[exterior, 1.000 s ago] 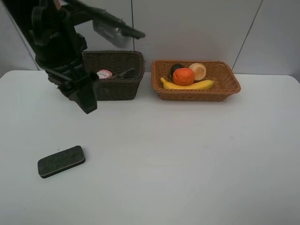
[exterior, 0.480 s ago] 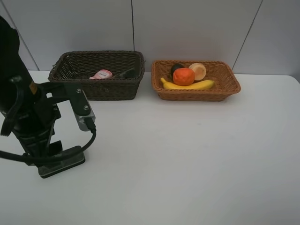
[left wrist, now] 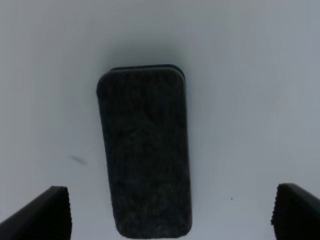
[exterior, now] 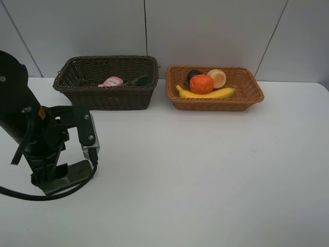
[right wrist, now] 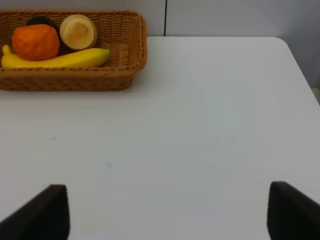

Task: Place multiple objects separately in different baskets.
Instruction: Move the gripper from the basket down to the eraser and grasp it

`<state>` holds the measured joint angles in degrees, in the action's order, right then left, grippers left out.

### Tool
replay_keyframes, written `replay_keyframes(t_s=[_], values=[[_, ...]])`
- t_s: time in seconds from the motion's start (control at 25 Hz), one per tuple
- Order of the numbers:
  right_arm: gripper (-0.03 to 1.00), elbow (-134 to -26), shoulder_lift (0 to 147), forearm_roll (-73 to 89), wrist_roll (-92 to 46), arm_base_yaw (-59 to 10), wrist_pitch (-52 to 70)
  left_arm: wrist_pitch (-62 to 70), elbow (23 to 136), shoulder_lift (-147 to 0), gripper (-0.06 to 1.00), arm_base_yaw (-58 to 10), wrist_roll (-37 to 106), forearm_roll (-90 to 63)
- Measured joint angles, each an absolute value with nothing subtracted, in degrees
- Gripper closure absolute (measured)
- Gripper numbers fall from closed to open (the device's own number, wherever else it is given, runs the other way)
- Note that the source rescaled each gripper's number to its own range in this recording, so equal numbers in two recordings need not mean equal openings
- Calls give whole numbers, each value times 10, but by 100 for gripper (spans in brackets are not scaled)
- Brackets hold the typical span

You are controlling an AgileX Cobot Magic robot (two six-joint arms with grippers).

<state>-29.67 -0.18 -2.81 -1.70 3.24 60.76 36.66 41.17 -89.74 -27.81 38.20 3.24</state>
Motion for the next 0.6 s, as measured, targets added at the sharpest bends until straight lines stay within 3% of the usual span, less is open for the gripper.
replay_keyframes(t_s=[0.6], values=[[-3, -297, -2, -28, -17, 32, 608, 310, 412, -1000, -6, -244, 409, 31]])
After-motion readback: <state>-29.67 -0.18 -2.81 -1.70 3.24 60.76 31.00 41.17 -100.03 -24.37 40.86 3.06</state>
